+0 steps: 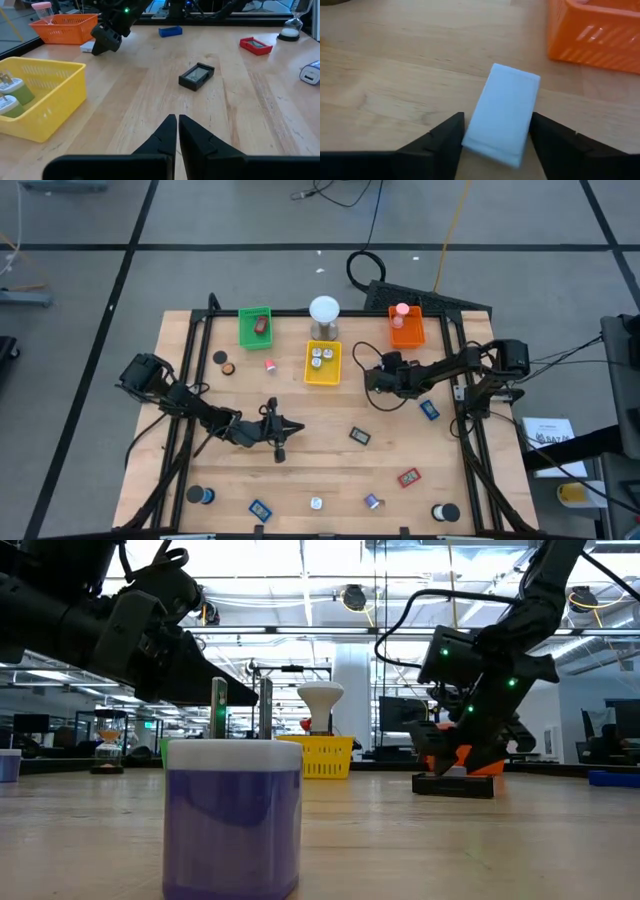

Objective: Pick & Place Office items
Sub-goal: Put the white digital clock into the green bin

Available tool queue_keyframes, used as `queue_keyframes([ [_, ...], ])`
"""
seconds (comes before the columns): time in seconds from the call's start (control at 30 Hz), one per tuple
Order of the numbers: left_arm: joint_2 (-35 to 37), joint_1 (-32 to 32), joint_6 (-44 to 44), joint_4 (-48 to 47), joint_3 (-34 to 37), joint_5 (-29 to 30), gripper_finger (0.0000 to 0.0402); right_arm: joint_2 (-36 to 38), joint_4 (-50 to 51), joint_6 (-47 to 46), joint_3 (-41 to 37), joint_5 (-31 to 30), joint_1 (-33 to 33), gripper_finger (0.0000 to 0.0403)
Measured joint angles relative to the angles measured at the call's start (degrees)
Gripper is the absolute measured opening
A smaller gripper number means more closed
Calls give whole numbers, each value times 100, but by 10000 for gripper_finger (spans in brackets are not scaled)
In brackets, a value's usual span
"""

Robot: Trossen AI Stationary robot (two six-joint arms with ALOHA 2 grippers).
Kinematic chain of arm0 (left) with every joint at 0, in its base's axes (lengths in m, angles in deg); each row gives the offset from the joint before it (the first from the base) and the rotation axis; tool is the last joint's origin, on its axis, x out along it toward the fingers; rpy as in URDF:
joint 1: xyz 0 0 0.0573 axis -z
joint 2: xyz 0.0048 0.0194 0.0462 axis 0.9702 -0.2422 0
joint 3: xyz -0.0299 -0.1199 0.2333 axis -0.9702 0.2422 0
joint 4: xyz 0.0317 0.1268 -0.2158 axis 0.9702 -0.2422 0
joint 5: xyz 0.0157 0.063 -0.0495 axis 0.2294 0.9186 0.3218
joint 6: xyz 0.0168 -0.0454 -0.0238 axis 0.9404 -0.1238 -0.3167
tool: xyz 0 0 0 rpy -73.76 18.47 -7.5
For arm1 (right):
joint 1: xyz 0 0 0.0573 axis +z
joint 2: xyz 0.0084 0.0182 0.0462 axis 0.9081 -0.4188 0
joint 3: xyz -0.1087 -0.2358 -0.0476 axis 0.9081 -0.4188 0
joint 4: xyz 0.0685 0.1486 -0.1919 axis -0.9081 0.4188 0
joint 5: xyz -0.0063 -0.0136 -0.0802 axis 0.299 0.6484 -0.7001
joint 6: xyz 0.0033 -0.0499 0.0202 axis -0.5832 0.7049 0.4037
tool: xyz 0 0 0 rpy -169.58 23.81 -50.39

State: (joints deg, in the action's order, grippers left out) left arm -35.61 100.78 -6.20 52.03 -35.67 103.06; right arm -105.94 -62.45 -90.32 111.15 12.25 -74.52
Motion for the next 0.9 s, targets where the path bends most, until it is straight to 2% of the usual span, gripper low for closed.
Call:
queue_keyframes([
  [0.13,0,0,-76,0,0,-1,24,13,45,21,0,-10,43,174],
  [0.33,0,0,-265,26,11,289,24,440,267,401,-35,112,318,168],
  [0.5,340,15,-255,105,268,365,24,1173,274,887,-22,94,831,167],
  [0.63,675,22,-278,66,604,755,24,1558,-363,1620,98,309,1358,167],
  [0.77,989,33,-438,87,931,970,24,1480,-1257,2579,431,660,1849,166],
  [0.9,1071,24,-627,76,1119,1183,24,795,-1463,3195,933,864,2175,166],
])
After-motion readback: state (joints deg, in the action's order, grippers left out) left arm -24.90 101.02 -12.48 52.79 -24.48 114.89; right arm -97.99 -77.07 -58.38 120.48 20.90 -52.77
